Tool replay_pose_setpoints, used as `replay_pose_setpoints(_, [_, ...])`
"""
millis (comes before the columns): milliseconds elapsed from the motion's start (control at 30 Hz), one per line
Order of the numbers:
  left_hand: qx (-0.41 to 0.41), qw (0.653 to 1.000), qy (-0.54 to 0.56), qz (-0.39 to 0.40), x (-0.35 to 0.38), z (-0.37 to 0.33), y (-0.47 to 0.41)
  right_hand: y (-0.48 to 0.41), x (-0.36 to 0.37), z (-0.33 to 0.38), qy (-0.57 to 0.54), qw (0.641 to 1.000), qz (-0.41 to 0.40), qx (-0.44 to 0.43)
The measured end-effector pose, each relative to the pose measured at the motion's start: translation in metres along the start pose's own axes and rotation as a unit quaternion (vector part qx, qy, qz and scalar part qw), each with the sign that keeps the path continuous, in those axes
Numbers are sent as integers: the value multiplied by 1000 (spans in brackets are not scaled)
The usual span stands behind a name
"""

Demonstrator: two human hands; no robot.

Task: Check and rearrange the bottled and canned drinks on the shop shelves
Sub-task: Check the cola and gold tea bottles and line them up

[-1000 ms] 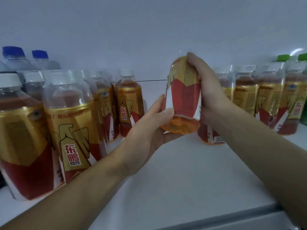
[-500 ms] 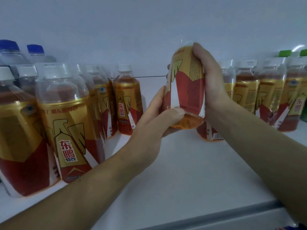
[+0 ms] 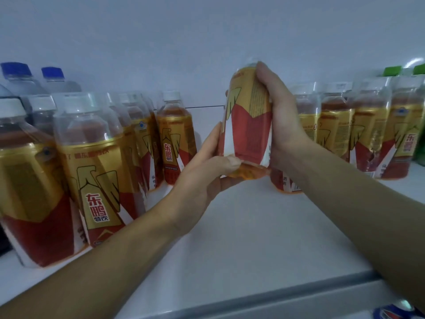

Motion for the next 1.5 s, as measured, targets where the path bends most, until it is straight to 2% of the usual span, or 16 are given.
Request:
replay_pose_setpoints(167, [-26,999,-27,-36,0,-6,1,1,3,5,-1,1000,-4,-8])
replay_pose_setpoints(333, [-47,989,-79,-112,16,-25,0,20,2,47,83,991,-14,-99])
replay_pose_setpoints(433, [-52,990,-81,-108,66,-29,5,56,-21,96,175,972,8,-156])
replay_pose_setpoints(533, [-37,996,-47,-69,147,-18,14,108,-69,149,321,927,21,-194])
replay_pose_setpoints(600, [-47,998,-23,-39,210,0,25,146,-117,179,378,905,-4,-193])
replay_pose_setpoints(733, [-110,993,-19,41,341,66,59,234,-243,218,483,862,-101,-117])
replay_pose_setpoints(833, [-164,979,-42,117,437,132,99,312,-350,234,571,796,-198,-29])
replay_pose_setpoints(900, [-201,963,-45,176,496,175,132,368,-414,233,592,769,-237,44])
replay_pose_setpoints(1000, [-237,937,-74,245,568,233,177,441,-494,225,577,753,-283,145])
replay_pose_setpoints(1067, [-264,913,-98,295,604,271,207,478,-536,217,586,731,-301,179])
replay_pose_setpoints(1200, [-317,848,-153,395,659,347,255,528,-610,183,643,651,-296,273])
replay_pose_setpoints(1300, [-374,798,-171,441,690,408,276,552,-666,153,651,624,-291,319])
replay_pose_setpoints(1400, [-390,782,-168,457,720,459,283,568,-728,130,652,601,-319,335])
replay_pose_setpoints(1500, [-426,774,-194,427,736,508,279,568,-784,103,671,573,-312,352])
Point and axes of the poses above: each hand's wrist, its own y-axis away from the middle knuckle, its own x-axis out of the palm, z = x × y, the point moved 8 cm from there along -y, towards the middle knuckle, and after that the axes turned 9 degrees about -z, right-handed, at the moved point
